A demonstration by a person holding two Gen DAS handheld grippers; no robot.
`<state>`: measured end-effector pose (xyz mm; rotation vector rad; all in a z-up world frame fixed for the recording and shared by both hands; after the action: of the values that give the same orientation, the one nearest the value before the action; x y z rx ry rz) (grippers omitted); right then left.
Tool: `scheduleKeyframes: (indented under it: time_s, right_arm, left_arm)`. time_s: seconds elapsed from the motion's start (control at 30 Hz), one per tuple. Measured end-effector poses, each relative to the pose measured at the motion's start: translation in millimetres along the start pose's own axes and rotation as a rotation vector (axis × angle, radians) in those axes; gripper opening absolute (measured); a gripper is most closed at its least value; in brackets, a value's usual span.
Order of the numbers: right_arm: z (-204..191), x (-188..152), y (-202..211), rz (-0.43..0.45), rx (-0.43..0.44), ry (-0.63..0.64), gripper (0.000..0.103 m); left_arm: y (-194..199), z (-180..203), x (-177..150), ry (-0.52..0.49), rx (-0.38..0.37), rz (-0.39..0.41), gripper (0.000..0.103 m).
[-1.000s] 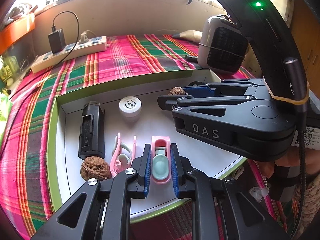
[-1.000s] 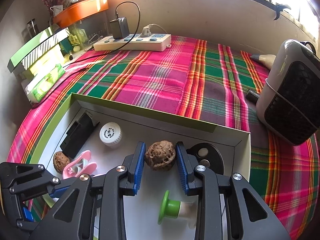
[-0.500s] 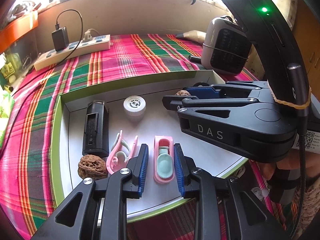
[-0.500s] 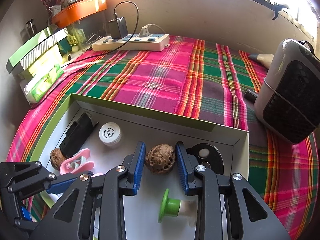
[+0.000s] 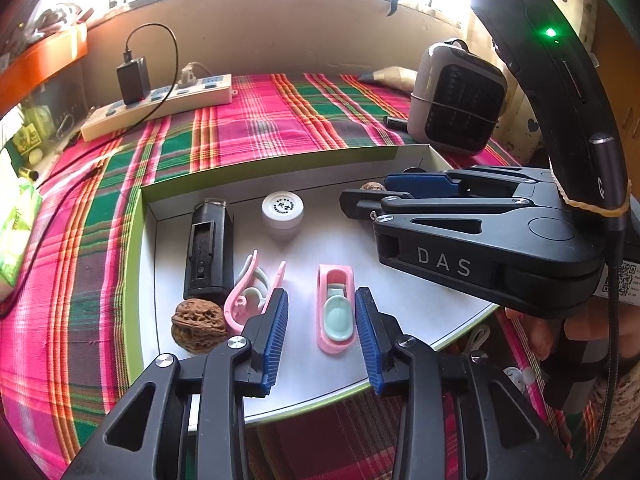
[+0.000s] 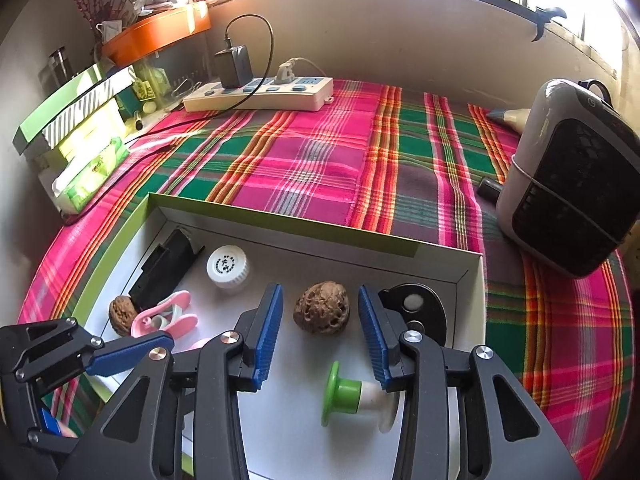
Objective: Organize objects
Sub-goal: 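Open right tool to release the walnut while left tool releases the pink holder, then withdraw both tools from the box toward the remaining objects on the cloth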
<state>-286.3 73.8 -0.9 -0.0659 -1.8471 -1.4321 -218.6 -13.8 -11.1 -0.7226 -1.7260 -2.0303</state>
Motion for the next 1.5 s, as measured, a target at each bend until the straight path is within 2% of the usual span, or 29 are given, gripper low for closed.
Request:
scheduleKeyframes:
  time_s: [0.83, 1.23, 1.5]
  right_arm:
    - [-7, -22, 46, 0.079, -0.012, -0.048, 0.042]
    - [-13, -51, 83, 0.130, -0.029, -0.084, 0.042]
    - [-11, -77, 99, 0.140, -0.051, -0.122, 0.042]
  left_arm:
    - [40, 2, -15, -0.010, 0.031, 0.073, 0.034]
    - [69, 9, -33, -0.014, 0.013, 0.118, 0.034]
    - [75, 14, -45, -0.018, -0.002, 0.120, 0.034]
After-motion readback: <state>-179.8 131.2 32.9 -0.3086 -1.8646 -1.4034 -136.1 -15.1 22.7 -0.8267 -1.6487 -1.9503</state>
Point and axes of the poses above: each gripper's, at about its wrist camera, not at the fingertips, and y roughly against the way its jaws point, z to its right, x to its top, the point moved 4 cm from there along -y, roughly the way its jaws point, and after that the axes turned 1 degree about -z, right-handed, at the moved point
